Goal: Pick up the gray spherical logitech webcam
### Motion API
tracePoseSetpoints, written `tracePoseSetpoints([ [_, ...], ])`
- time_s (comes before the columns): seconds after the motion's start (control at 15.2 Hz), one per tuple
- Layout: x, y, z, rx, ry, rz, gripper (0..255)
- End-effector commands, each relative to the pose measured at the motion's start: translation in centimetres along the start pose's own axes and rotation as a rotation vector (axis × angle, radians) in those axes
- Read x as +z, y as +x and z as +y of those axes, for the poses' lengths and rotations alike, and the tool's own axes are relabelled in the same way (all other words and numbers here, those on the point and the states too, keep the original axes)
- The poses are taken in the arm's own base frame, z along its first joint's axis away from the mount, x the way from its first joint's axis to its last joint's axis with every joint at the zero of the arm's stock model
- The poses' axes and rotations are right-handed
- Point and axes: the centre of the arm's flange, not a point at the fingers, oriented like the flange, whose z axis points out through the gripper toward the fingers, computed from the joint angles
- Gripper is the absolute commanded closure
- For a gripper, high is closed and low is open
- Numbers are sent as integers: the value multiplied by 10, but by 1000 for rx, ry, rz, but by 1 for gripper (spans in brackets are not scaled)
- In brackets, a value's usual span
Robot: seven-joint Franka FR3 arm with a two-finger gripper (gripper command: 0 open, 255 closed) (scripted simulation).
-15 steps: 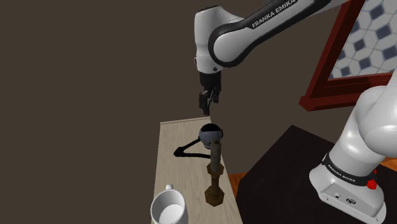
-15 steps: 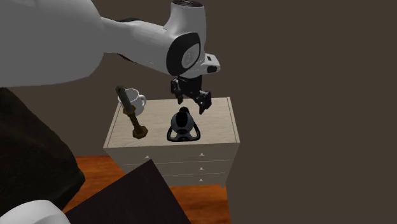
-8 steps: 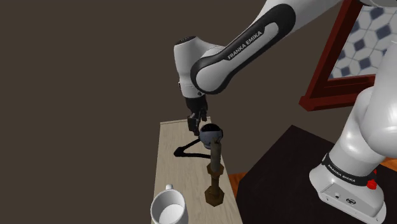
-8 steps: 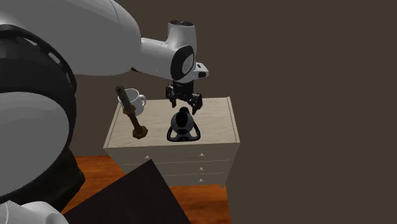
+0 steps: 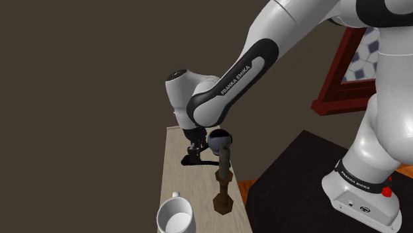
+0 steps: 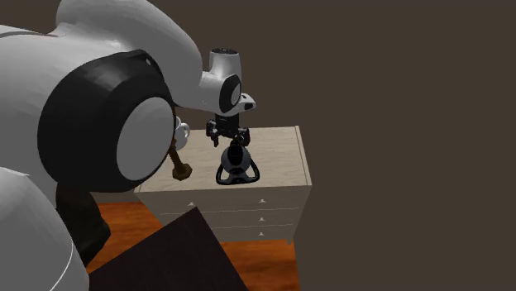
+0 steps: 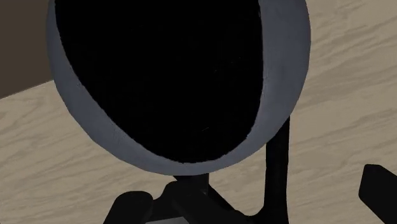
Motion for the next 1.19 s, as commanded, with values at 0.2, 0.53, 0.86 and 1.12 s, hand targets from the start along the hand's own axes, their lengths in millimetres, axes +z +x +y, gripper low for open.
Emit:
tracePoseSetpoints([
  [0.2,29,5,-1,-4,0,-4,0],
  [0.53,37,7,0,-4,0,-4,255],
  [0.86,38,7,0,-4,0,-4,255],
  [1.12,32,6,-1,-5,0,-4,255],
])
